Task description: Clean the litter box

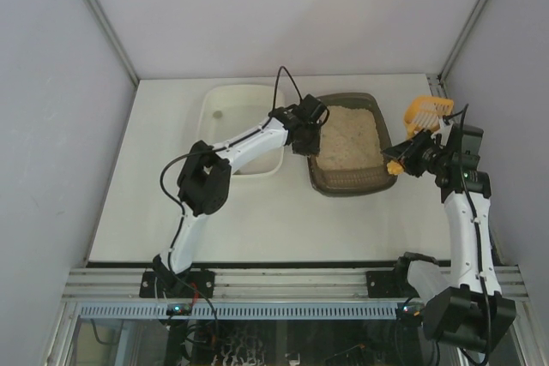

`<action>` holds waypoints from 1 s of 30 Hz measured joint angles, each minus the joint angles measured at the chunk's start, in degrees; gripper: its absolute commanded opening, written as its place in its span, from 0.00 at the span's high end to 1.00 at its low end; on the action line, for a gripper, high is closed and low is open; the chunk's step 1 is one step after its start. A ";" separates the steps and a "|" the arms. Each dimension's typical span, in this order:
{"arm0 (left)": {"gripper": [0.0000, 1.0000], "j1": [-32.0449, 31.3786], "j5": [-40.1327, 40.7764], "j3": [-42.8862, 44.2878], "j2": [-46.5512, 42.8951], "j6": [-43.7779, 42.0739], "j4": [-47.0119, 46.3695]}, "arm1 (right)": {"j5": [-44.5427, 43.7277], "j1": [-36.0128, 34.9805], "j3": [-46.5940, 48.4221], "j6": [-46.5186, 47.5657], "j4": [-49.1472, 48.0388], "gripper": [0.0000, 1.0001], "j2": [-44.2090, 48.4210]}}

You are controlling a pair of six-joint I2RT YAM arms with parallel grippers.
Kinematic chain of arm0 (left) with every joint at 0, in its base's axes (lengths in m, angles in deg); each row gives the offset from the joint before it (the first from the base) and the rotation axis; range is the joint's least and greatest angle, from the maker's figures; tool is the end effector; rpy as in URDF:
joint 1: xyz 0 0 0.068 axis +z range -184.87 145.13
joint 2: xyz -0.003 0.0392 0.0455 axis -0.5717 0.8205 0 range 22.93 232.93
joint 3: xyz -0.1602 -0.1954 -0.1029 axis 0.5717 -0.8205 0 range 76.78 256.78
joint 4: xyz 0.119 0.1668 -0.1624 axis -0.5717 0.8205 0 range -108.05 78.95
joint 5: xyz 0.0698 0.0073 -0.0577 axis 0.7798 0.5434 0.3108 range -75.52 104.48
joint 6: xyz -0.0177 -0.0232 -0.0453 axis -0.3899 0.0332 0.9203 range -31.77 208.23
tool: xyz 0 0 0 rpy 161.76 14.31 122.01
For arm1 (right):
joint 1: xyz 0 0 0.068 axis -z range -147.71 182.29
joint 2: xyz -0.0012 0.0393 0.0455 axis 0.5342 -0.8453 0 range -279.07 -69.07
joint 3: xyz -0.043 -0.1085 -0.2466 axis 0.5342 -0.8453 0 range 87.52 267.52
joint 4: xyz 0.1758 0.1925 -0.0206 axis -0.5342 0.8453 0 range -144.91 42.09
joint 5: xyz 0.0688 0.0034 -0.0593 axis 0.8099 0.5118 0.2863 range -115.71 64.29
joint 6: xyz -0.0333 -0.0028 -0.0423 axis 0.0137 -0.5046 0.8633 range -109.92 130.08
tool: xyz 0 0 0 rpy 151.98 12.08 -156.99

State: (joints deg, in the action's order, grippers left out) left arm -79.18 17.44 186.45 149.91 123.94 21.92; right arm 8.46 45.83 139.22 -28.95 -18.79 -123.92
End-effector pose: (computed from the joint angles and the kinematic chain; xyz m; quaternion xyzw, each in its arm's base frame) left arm 0.3517 -0.3407 0.2168 0.0647 0.9570 -0.1621 0.2316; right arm 0.1952 -0.0264 0.3104 0.2696 0.8301 0.3493 0.3409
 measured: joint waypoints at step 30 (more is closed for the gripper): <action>0.77 -5.62 8.76 10.62 4.09 -47.74 10.64 | 13.20 2.32 -10.36 -2.40 -11.52 1.00 6.10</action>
State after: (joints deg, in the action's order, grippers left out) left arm -84.80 26.21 197.07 154.00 76.20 32.56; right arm 21.66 48.15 128.86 -31.35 -30.31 -117.82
